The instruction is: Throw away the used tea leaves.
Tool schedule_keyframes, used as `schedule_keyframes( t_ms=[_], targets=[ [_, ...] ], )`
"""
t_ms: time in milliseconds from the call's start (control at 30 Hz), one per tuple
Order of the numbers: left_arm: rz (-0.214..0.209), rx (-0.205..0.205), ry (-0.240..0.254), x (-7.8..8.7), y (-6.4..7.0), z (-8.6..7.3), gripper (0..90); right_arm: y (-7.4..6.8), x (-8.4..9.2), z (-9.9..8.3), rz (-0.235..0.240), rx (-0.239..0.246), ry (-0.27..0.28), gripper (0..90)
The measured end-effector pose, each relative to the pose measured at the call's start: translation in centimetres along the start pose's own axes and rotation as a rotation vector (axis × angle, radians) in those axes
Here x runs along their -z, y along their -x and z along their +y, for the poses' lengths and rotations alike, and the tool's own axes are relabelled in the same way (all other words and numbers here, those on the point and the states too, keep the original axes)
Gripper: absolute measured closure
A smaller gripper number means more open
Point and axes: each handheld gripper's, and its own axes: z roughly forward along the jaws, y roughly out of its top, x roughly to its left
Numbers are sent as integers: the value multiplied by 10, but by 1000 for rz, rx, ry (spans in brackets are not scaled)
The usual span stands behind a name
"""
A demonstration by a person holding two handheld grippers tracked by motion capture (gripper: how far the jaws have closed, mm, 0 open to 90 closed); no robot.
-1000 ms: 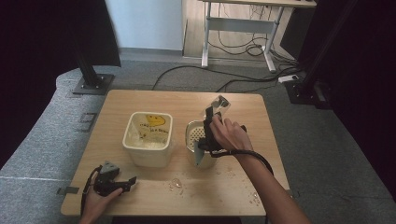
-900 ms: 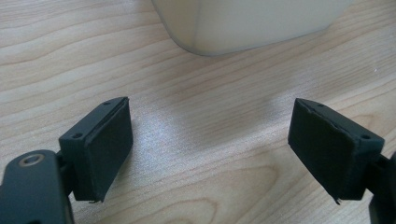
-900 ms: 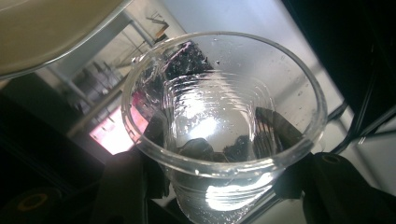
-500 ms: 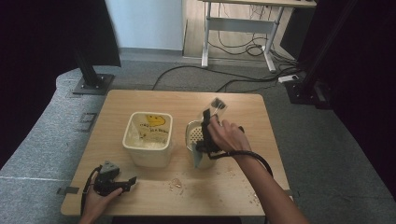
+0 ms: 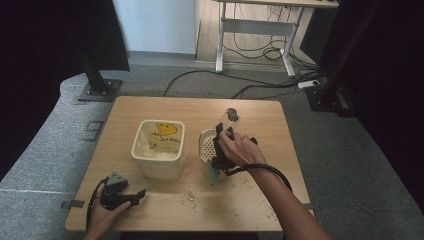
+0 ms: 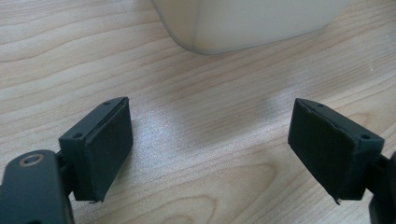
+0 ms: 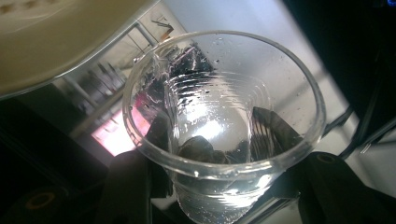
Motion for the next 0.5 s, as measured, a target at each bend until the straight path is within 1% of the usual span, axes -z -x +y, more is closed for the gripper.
schedule_keyframes(
  t_ms=[33, 67, 100, 133, 167, 200, 233, 267, 300, 333, 367, 400, 433, 467, 500],
  targets=[
    [-1, -3, 1, 0, 0, 0, 138, 7, -6, -8, 10, -116, -48, 525],
    [-2, 0, 7, 0, 0, -1, 138, 11, -11, -14, 13, -169, -111, 524],
    [-1, 3, 7, 0, 0, -1, 138, 9, -7, -9, 3, -87, -72, 526],
    [-1, 3, 1, 0, 0, 0, 137, 3, 1, 1, -13, 5, 0, 528],
    [-2, 7, 2, 0, 0, 0, 137, 3, 2, 4, -6, -11, 3, 528],
    [-2, -2, 3, 0, 0, -1, 138, 8, -5, -2, 0, -89, -40, 526],
    [-1, -1, 6, 0, 0, -1, 138, 11, -12, -11, 24, -134, -97, 525],
    [-1, -3, 4, 0, 0, -1, 138, 7, -9, -7, 14, -66, -78, 525],
    [-1, -1, 1, 0, 0, 0, 137, 2, -3, 0, 2, 14, -33, 526],
    [-3, 3, 0, 0, 0, 0, 137, -1, 4, 9, -2, 51, 23, 528],
    [-4, 2, 0, 0, 0, 0, 137, 2, 4, 8, 16, -11, 27, 528],
    [-5, 0, 3, 0, 0, 0, 137, 6, -2, 0, 16, -62, -13, 526],
    [-5, 1, 5, 0, 0, -1, 138, 12, -13, -13, 35, -164, -98, 524],
    [-4, 2, 4, 0, 0, -1, 138, 11, -15, -14, 48, -149, -109, 523],
    [-4, 2, 1, 0, 0, 0, 137, 8, -10, -8, 39, -71, -76, 523]
  ],
)
